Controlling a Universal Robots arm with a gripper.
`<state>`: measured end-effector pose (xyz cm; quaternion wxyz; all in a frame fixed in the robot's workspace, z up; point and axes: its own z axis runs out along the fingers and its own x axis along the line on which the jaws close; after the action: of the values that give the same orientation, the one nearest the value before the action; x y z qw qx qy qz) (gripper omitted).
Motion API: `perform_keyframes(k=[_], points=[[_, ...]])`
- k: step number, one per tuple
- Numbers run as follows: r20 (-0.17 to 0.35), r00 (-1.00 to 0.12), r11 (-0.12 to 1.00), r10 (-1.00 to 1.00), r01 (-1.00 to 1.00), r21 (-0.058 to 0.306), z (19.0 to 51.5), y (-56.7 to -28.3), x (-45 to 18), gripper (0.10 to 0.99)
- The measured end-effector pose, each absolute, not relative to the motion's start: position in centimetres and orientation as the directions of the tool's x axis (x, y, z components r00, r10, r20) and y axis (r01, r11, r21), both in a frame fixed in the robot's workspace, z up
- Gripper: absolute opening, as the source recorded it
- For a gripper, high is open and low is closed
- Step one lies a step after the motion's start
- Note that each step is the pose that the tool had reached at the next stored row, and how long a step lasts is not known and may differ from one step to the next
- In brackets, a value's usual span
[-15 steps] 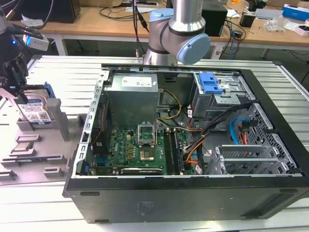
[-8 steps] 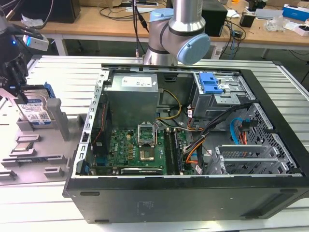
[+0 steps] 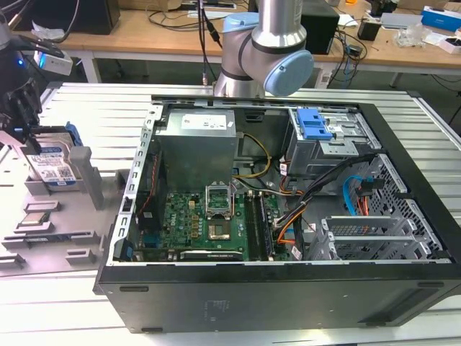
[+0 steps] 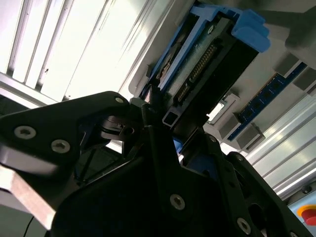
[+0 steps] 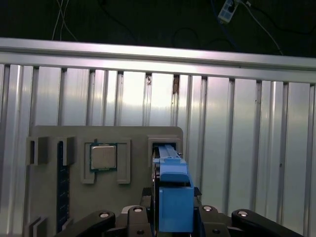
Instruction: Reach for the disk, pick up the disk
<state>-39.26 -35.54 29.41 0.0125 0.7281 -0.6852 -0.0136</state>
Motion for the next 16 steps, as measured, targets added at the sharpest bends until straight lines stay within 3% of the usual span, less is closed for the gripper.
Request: perform_keyframes(k=[16], points=[[-0.003,0.061,-0.061,-0.998,-0.997,0.037,32.2,-35.5,-39.2,0.369]])
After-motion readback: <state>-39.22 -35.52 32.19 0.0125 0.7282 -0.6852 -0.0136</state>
